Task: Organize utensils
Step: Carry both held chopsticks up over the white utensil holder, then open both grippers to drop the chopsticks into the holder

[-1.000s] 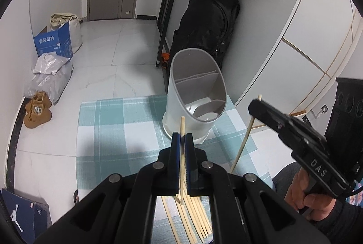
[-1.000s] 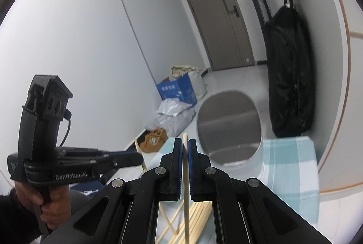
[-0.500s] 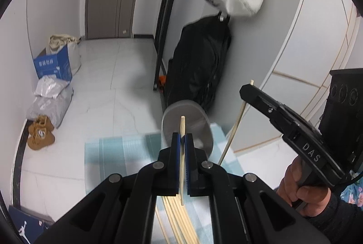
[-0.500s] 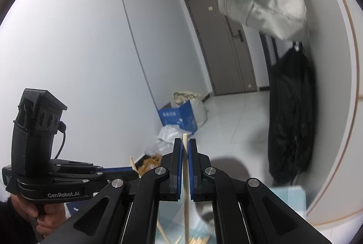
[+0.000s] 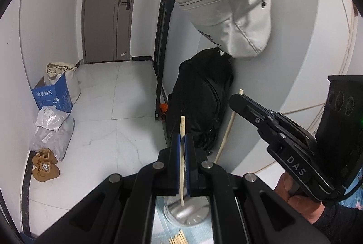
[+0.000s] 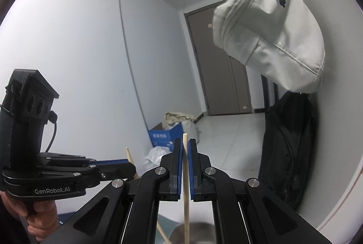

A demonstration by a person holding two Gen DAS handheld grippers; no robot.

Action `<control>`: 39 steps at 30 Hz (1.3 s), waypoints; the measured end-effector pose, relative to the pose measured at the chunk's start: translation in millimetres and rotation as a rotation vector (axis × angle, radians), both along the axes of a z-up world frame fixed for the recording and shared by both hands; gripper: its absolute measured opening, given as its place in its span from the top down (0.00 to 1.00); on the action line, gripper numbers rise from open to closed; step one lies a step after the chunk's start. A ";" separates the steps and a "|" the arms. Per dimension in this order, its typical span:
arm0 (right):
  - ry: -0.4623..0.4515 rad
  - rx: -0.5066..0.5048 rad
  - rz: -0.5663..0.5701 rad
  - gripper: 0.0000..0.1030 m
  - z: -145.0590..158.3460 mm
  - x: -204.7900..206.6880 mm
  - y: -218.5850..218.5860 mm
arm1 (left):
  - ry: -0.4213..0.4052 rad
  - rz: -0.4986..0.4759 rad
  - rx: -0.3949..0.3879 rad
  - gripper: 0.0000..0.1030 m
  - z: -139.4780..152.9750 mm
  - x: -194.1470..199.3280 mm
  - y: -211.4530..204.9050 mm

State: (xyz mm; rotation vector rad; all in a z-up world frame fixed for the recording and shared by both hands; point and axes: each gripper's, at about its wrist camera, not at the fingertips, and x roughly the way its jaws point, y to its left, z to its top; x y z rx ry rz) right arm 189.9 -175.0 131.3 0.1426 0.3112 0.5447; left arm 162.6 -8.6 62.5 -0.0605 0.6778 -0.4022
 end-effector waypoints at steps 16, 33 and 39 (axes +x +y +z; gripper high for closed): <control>0.048 -0.055 0.009 0.96 -64.6 44.7 10.6 | 0.058 -0.039 -0.001 1.00 -45.4 31.7 -3.3; 0.198 0.085 0.036 0.44 -69.3 13.2 -38.6 | 0.069 0.080 -0.129 0.47 -38.1 4.7 50.4; 0.183 0.085 0.017 0.33 -55.2 -15.6 -41.2 | 0.038 0.152 -0.106 0.37 -33.8 -14.2 47.9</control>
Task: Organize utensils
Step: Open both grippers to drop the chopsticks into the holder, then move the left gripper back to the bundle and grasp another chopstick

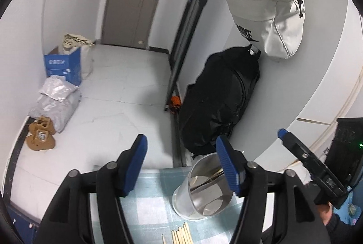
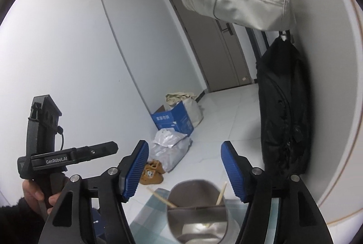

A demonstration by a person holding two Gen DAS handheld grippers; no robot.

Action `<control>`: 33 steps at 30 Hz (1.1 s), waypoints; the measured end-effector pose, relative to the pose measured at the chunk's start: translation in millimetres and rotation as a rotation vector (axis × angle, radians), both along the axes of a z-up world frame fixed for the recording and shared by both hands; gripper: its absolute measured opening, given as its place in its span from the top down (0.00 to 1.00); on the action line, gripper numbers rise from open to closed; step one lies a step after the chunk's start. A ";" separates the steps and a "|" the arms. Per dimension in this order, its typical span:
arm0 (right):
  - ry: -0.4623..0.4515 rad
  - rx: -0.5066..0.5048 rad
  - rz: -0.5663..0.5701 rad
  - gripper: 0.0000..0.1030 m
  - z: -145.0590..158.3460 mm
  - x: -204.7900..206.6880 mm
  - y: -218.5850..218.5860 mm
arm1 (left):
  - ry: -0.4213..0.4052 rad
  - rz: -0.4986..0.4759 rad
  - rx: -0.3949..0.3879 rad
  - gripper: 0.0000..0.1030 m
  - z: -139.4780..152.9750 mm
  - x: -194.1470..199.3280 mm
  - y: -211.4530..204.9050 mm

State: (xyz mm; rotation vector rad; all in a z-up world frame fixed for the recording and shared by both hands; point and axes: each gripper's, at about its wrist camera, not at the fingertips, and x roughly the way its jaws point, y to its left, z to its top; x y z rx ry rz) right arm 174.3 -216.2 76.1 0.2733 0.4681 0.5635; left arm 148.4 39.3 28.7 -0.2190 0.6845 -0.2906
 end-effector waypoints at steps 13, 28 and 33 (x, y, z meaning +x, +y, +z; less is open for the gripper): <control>-0.056 0.012 0.017 0.02 26.5 -71.2 19.7 | -0.127 0.128 0.125 0.25 8.9 -55.2 -6.3; -0.105 -0.088 -0.022 0.00 -13.7 -128.6 34.0 | -0.112 0.164 0.133 0.16 -38.1 -96.8 0.4; -0.080 -0.155 -0.005 0.00 -41.7 -139.3 38.6 | 0.011 0.115 0.177 0.16 -71.7 -95.6 -6.2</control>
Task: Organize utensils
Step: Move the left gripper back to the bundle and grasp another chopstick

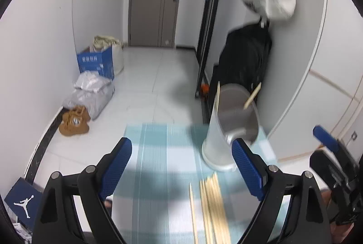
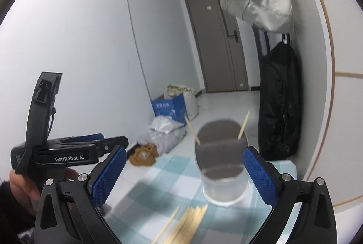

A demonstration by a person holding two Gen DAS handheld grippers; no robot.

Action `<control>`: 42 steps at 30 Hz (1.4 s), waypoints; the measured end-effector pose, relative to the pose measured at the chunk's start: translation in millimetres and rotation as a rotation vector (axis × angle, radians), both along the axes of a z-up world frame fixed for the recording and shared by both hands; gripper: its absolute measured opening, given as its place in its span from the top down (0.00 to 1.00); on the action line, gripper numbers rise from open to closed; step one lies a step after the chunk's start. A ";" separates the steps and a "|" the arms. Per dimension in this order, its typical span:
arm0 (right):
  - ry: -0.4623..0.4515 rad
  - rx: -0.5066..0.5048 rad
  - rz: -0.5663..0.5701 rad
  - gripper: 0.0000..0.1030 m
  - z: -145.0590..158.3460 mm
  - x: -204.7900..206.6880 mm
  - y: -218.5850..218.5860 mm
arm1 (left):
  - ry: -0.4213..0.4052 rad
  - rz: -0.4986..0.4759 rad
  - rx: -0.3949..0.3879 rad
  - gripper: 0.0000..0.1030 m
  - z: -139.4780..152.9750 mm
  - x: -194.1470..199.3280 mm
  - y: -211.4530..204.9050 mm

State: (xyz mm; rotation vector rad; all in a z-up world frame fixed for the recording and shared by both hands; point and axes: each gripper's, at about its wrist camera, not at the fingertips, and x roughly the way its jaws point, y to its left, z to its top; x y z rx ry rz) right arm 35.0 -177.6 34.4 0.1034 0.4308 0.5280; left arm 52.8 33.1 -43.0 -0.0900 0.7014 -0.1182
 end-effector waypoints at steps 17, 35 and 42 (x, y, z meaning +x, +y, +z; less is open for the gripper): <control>0.202 -0.028 -0.049 0.00 -85.8 13.0 -24.1 | 0.437 -0.039 0.158 0.16 -125.5 22.8 -21.7; 0.317 0.029 -0.083 0.00 -97.8 31.4 -35.9 | 0.567 -0.111 0.174 0.63 -134.2 47.5 -46.8; 0.361 0.029 -0.108 0.01 -102.0 33.1 -43.5 | 0.592 -0.140 0.155 0.98 -136.0 59.7 -54.6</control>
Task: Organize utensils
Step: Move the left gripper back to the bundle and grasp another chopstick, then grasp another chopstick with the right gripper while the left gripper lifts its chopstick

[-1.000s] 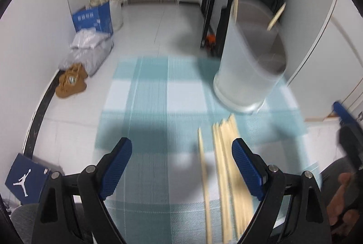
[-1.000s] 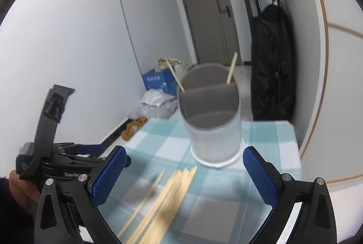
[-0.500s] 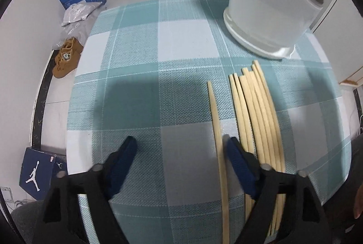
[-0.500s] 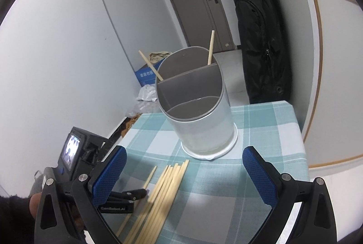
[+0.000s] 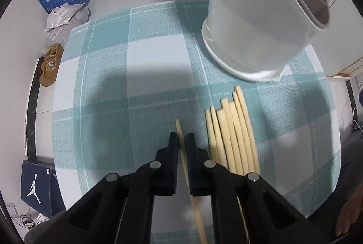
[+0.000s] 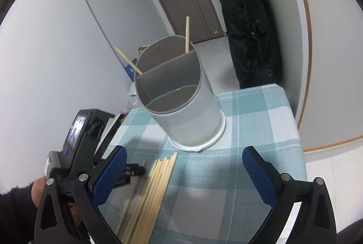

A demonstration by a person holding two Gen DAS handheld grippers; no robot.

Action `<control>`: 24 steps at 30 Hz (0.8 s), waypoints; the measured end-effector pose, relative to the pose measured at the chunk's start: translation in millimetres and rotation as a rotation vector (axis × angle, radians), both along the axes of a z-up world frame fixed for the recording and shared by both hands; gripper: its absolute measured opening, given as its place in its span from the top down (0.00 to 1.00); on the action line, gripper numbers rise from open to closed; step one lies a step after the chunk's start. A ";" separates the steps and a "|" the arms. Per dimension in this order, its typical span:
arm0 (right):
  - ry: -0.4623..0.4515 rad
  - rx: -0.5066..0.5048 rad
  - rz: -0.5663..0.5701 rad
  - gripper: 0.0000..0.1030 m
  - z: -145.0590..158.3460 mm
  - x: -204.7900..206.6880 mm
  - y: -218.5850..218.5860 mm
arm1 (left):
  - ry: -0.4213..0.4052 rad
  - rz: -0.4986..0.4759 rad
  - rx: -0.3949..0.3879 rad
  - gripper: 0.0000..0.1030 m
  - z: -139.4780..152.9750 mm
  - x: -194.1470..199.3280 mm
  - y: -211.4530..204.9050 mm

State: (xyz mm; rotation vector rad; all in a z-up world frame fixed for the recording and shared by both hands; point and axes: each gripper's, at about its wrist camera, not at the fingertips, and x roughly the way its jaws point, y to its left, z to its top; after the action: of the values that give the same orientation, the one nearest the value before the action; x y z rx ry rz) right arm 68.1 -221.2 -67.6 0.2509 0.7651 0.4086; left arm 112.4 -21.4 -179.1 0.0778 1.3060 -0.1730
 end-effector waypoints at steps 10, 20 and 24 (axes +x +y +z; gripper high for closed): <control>0.080 -0.051 0.034 0.23 -16.1 0.1 12.9 | -0.112 0.070 -0.159 0.99 24.9 -17.7 23.2; 0.187 -0.087 0.147 0.52 -34.6 -4.3 47.6 | -0.228 0.162 -0.324 0.99 58.2 -34.0 71.0; 0.211 -0.091 0.200 0.63 -34.0 -2.8 65.7 | -0.272 0.187 -0.378 0.99 67.5 -30.8 78.4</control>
State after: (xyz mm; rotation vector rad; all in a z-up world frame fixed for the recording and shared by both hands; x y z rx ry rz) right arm 65.3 -155.5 -101.6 0.1332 1.0181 0.5408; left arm 81.6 57.0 -111.6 -0.3312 0.9850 -0.2380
